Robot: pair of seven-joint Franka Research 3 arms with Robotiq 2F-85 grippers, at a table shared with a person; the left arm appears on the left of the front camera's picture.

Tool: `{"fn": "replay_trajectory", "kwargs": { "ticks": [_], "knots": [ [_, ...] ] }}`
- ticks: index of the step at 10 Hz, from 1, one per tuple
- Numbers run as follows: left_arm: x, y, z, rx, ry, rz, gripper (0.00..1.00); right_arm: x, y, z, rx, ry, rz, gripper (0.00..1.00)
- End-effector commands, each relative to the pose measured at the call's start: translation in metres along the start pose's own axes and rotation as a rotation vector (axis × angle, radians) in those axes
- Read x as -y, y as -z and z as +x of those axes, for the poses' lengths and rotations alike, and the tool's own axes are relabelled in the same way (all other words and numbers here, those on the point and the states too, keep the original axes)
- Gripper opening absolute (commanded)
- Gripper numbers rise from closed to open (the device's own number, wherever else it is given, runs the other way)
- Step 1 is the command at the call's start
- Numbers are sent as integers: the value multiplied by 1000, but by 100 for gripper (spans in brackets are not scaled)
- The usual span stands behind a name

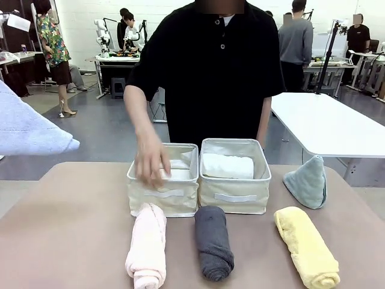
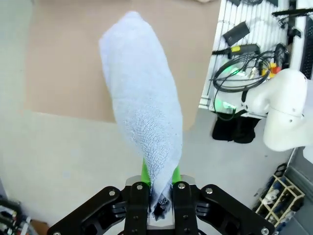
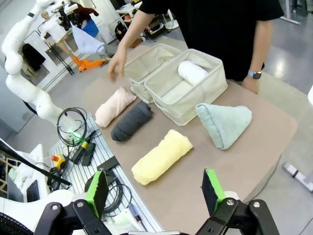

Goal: Sort the towels based on their folding style.
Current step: Pick up one triangle-folded towel and place it in the left Fabric basket.

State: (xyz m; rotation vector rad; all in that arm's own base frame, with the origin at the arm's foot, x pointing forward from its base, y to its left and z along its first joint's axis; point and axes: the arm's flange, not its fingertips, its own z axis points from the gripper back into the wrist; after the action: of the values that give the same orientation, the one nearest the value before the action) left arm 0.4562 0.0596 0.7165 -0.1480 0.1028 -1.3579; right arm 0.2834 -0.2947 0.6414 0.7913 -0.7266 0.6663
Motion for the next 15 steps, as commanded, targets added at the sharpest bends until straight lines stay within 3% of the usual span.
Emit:
{"fn": "replay_trajectory", "kwargs": {
  "ticks": [1,2,3,4,9,10,15],
  "knots": [
    [-1,17,-17,-75,-47,-6,0,1,-3,2,24,-16,12,100],
    [20,14,-53,-118,-43,-17,0,1,-3,2,24,-16,12,100],
    [58,9,-96,-67,-24,2,0,1,-3,2,24,-16,12,100],
    [77,12,-114,-22,-48,34,0,1,-3,2,24,-16,12,100],
    [64,25,-111,51,-142,39,0,1,-3,2,24,-16,12,100],
    [70,23,-122,13,-119,19,0,1,-3,2,24,-16,12,100],
    [70,23,-122,13,-119,19,0,1,-3,2,24,-16,12,100]
  ]
}}
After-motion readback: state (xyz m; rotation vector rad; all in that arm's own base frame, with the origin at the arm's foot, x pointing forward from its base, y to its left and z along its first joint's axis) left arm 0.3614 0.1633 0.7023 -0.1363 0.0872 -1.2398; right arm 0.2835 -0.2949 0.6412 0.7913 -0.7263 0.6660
